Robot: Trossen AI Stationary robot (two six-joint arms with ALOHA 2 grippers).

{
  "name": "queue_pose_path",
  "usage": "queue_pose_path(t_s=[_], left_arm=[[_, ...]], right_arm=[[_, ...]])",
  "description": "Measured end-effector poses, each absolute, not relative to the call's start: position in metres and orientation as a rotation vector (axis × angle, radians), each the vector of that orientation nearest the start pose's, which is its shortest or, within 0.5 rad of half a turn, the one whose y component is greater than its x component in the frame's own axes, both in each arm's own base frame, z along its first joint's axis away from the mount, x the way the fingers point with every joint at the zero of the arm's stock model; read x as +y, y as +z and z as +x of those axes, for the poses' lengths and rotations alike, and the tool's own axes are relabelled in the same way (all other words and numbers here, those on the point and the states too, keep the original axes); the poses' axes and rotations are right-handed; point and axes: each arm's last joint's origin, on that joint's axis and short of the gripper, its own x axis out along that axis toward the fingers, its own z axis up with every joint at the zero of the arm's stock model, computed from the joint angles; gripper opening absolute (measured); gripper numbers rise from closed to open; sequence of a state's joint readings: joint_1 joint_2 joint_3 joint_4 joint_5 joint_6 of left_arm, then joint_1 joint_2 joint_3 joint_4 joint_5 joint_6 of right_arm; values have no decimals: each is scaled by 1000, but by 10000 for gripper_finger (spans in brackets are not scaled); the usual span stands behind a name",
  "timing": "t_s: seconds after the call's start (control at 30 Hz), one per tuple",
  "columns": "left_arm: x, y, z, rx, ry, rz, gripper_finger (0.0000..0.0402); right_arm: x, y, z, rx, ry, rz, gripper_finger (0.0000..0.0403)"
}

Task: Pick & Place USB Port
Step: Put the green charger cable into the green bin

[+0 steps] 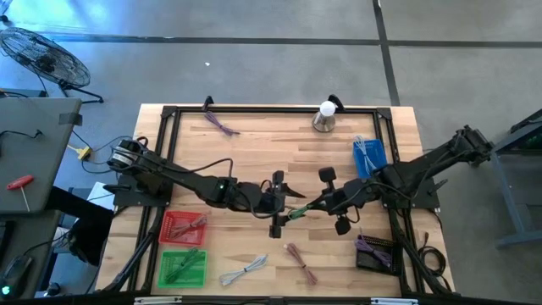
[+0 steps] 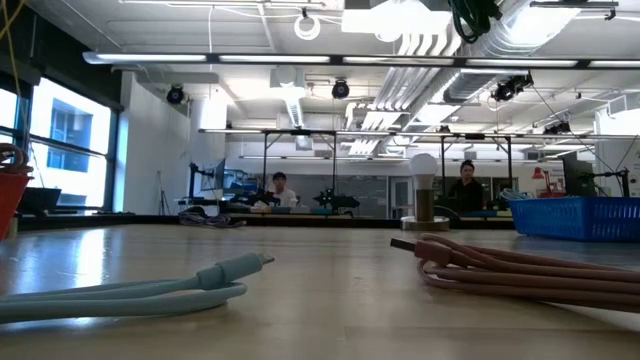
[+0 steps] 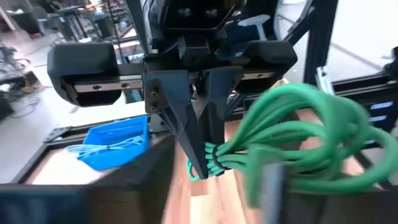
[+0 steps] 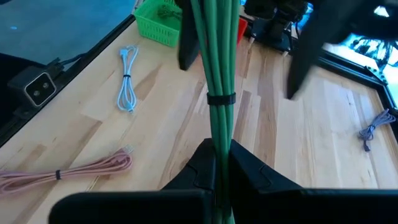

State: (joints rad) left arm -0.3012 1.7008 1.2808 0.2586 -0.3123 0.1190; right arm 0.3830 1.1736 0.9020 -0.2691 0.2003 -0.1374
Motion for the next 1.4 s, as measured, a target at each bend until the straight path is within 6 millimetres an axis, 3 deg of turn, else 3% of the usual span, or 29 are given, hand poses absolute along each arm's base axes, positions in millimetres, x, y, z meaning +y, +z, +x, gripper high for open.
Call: queue_pose_path(t_s=[0.13, 0.2, 0.37, 0.57, 0.77, 0.87, 1.1, 1.27, 1.4], left_arm=[[-108, 302, 381, 182, 28, 204, 59], [-108, 302, 381, 189, 48, 215, 24], [-106, 300, 379, 221, 107, 233, 15], [-108, 298, 378, 243, 132, 243, 15], [-116, 292, 366, 350, 288, 318, 15], [-127, 296, 347, 465, 351, 345, 15], [-162, 335, 301, 668, 426, 175, 15], [-182, 345, 268, 795, 418, -45, 15], [-194, 340, 243, 966, 453, -222, 14]], right_arm=[[86, 289, 237, 513, 204, -280, 11], [86, 289, 237, 516, 205, -281, 10], [86, 289, 237, 512, 195, -280, 21], [93, 293, 235, 472, 187, -267, 97], [100, 308, 226, 370, 200, -253, 165], [103, 315, 218, 337, 215, -247, 180], [103, 322, 209, 314, 215, -228, 185], [102, 322, 209, 317, 189, -225, 185], [101, 322, 209, 316, 171, -227, 184]])
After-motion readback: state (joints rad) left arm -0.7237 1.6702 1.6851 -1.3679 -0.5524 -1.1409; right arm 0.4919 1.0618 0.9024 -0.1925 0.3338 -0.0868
